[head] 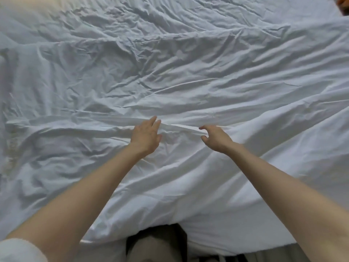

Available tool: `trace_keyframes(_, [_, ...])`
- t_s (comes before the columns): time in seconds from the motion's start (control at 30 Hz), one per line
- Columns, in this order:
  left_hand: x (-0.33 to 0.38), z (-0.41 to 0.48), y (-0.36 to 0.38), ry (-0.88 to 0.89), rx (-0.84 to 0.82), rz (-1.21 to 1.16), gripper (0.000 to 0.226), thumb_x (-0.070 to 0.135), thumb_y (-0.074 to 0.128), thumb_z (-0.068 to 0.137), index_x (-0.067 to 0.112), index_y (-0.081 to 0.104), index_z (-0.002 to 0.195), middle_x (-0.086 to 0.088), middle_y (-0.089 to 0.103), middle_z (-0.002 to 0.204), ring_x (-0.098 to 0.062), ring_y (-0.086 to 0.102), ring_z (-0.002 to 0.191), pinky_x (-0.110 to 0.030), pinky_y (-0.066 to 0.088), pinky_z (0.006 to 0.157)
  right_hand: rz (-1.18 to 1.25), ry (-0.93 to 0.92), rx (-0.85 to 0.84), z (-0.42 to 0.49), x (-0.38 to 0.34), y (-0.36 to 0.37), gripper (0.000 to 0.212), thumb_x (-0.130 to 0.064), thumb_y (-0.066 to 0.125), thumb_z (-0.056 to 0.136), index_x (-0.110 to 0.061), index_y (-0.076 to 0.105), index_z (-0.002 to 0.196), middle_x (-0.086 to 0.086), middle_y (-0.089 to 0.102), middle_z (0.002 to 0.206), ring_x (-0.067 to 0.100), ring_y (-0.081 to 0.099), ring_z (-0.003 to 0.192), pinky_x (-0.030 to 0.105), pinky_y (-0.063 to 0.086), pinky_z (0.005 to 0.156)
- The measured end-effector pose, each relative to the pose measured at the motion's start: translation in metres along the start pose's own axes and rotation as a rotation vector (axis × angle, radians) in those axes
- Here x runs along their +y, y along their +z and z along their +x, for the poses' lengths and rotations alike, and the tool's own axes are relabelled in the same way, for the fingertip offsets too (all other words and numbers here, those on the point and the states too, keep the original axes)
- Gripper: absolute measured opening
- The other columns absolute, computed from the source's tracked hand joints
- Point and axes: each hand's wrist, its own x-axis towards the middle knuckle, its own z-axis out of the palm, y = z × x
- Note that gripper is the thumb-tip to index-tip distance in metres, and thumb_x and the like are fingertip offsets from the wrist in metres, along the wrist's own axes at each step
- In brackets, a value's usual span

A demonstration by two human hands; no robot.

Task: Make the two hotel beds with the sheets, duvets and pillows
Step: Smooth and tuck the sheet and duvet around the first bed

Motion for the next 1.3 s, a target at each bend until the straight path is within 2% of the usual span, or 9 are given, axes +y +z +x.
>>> trace_keyframes(0.13, [-0.015, 0.047, 0.031, 0.079, -0.038, 0.131, 0.071, 0.055, 0.038, 0.097, 0.021, 0.012, 0.154, 0.001, 0.017, 0.16, -0.021, 0.012, 0.147, -0.048, 0.005, 0.118, 0.003, 0.028, -0.051, 0.039, 0.007, 0.019, 0.057, -0.02, 0.052, 0.097, -0.02, 0.03, 0.149, 0.009, 0.04, 0.147, 0.028, 0.049, 0.123, 0.036, 0.046, 0.095])
trace_keyframes(0.23, [-0.017, 0.06, 0.059, 0.13, -0.05, 0.125, 0.077, 0.061, 0.046, 0.091, 0.022, 0.02, 0.152, -0.001, 0.042, 0.144, -0.018, 0.034, 0.139, -0.056, -0.016, 0.112, -0.004, 0.086, -0.132, 0.056, 0.016, 0.036, 0.073, -0.026, 0.058, 0.094, -0.028, 0.015, 0.153, 0.009, 0.029, 0.15, 0.034, 0.061, 0.097, 0.029, 0.053, 0.058])
trace_keyframes(0.4, [-0.021, 0.064, 0.074, 0.183, 0.059, 0.045, 0.036, 0.043, 0.045, 0.098, 0.016, 0.061, 0.114, -0.007, 0.064, 0.116, -0.026, 0.056, 0.113, -0.033, 0.026, 0.103, -0.236, 0.12, -0.111, 0.063, 0.016, 0.053, 0.059, -0.036, 0.062, 0.088, -0.025, 0.04, 0.141, 0.013, 0.032, 0.138, 0.038, 0.056, 0.11, 0.039, 0.046, 0.095])
trace_keyframes(0.5, [-0.027, 0.054, 0.057, 0.213, 0.094, 0.068, 0.03, 0.038, 0.044, 0.099, 0.015, 0.064, 0.103, -0.007, 0.068, 0.106, -0.028, 0.062, 0.102, -0.033, 0.034, 0.09, -0.238, 0.086, -0.142, 0.057, 0.004, 0.043, 0.025, -0.034, 0.055, 0.093, -0.018, 0.058, 0.112, 0.012, 0.048, 0.125, 0.036, 0.057, 0.106, 0.035, 0.044, 0.084])
trace_keyframes(0.67, [-0.076, 0.034, -0.013, 0.089, 0.435, -0.053, 0.014, 0.017, 0.072, 0.082, 0.006, 0.064, 0.077, -0.017, 0.066, 0.072, -0.038, 0.064, 0.062, -0.038, 0.042, 0.061, -0.217, -0.156, 0.189, 0.054, -0.074, -0.019, 0.013, -0.02, 0.048, 0.094, -0.019, 0.037, 0.087, 0.016, 0.06, 0.098, 0.04, 0.056, 0.09, 0.039, 0.035, 0.067])
trace_keyframes(0.83, [-0.104, 0.048, -0.07, -0.095, 0.48, -0.022, 0.021, 0.026, 0.057, 0.093, 0.007, 0.068, 0.094, -0.017, 0.065, 0.092, -0.039, 0.062, 0.086, -0.04, 0.039, 0.075, -0.078, -0.189, 0.339, 0.086, -0.123, -0.048, 0.004, -0.01, 0.046, 0.091, -0.014, 0.045, 0.09, 0.015, 0.056, 0.098, 0.036, 0.053, 0.088, 0.039, 0.034, 0.068])
trace_keyframes(0.9, [-0.109, 0.065, -0.064, -0.199, 0.328, 0.006, 0.025, 0.028, 0.049, 0.097, 0.014, 0.066, 0.109, -0.013, 0.059, 0.11, -0.034, 0.055, 0.104, -0.038, 0.036, 0.089, 0.108, -0.164, 0.237, 0.098, -0.122, -0.033, 0.021, -0.009, 0.045, 0.096, -0.014, 0.056, 0.114, 0.017, 0.051, 0.124, 0.033, 0.053, 0.106, 0.033, 0.038, 0.082])
trace_keyframes(1.03, [-0.139, 0.069, -0.024, -0.351, 0.201, -0.143, 0.043, 0.028, 0.041, 0.101, 0.023, 0.04, 0.144, -0.009, 0.032, 0.148, -0.029, 0.032, 0.134, -0.041, 0.023, 0.111, 0.194, -0.2, -0.086, 0.098, -0.12, 0.016, 0.06, -0.009, 0.047, 0.1, -0.028, 0.026, 0.152, 0.005, 0.002, 0.163, 0.02, 0.016, 0.147, 0.028, 0.022, 0.111])
trace_keyframes(1.3, [-0.232, 0.018, 0.038, -0.436, 0.181, -0.373, 0.05, 0.036, 0.025, 0.104, 0.031, 0.018, 0.153, 0.0, 0.012, 0.162, -0.022, 0.009, 0.148, -0.048, 0.012, 0.118, 0.037, -0.433, 0.035, 0.109, -0.174, 0.067, 0.056, -0.017, 0.054, 0.097, -0.025, 0.035, 0.149, 0.007, 0.019, 0.16, 0.029, 0.021, 0.145, 0.042, 0.023, 0.117])
